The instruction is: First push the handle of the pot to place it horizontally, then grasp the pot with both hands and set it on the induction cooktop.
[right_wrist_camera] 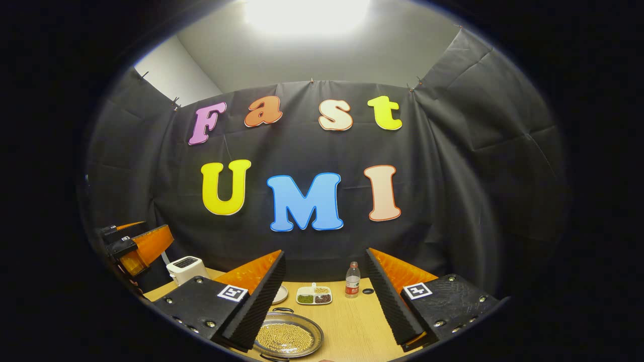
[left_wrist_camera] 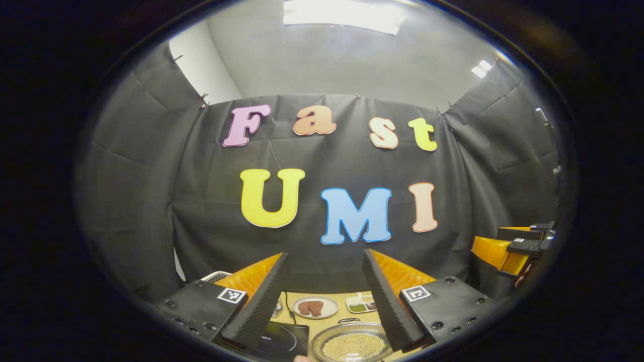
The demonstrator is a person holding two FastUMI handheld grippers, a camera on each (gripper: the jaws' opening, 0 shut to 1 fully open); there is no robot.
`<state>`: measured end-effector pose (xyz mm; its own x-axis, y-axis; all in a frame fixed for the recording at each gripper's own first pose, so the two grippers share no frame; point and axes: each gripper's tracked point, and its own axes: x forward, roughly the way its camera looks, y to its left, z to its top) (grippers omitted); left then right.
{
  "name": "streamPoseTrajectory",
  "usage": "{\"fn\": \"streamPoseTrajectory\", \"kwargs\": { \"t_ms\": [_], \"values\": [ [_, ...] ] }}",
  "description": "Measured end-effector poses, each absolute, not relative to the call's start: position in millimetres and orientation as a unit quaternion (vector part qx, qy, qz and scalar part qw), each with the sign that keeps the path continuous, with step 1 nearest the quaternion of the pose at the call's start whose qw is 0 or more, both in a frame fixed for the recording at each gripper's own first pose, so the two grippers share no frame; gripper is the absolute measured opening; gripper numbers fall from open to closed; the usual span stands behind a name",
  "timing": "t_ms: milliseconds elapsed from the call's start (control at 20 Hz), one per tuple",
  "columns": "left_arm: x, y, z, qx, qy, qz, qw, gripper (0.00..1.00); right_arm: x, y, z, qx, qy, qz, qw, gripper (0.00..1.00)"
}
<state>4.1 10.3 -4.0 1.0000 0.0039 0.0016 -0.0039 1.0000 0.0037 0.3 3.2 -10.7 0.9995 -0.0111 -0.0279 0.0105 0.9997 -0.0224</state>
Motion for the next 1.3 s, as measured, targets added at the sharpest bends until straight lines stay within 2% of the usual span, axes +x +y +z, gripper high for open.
{"fn": "streamPoseTrajectory", "kwargs": {
  "t_ms": [250, 500, 550, 600, 650, 700, 800, 850, 900, 1050, 1100, 1200, 1300],
  "values": [
    [1, 12, -10, 0.005, 0.006, 0.003, 1.0, 0.96, -1, 6, -32, -0.008, 0.047, 0.001, 0.999, 0.96],
    [-1, 13, -25, 0.006, 0.024, 0.004, 1.0, 0.99, -4, 7, -65, -0.012, 0.099, 0.006, 0.995, 0.96],
    [-2, 13, -28, 0.007, 0.028, 0.004, 1.0, 0.99, -4, 5, -72, -0.012, 0.112, 0.003, 0.994, 0.92],
    [-1, 13, -31, 0.008, 0.032, 0.005, 0.999, 0.99, -4, 6, -81, -0.011, 0.126, 0.003, 0.992, 0.77],
    [-1, 14, -33, 0.009, 0.035, 0.006, 0.999, 0.99, -4, 6, -90, -0.01, 0.144, -0.001, 0.99, 0.74],
    [-2, 15, -37, 0.009, 0.038, 0.007, 0.999, 0.99, -6, 5, -101, -0.007, 0.163, -0.003, 0.987, 0.6],
    [-1, 17, -41, 0.009, 0.042, 0.008, 0.999, 0.96, -7, 8, -125, -0.006, 0.206, -0.002, 0.978, 0.43],
    [-3, 18, -42, 0.008, 0.045, 0.009, 0.999, 0.96, -9, 7, -135, -0.007, 0.228, -0.003, 0.974, 0.38],
    [-2, 18, -46, 0.008, 0.049, 0.009, 0.999, 0.99, -12, 10, -146, -0.007, 0.25, 0.002, 0.968, 0.28],
    [-3, 21, -53, 0.007, 0.057, 0.012, 0.998, 0.96, -25, 27, -174, 0.006, 0.314, 0.04, 0.949, 0.25],
    [-4, 22, -57, 0.006, 0.06, 0.013, 0.998, 0.99, -28, 35, -187, 0.011, 0.336, 0.054, 0.94, 0.12],
    [-4, 27, -62, 0.004, 0.066, 0.018, 0.998, 0.96, -31, 40, -218, 0.014, 0.373, 0.065, 0.925, 0.12],
    [-4, 32, -65, 0.003, 0.071, 0.022, 0.997, 0.96, -42, 44, -227, 0.013, 0.408, 0.069, 0.91, 0.05]
  ]
}}
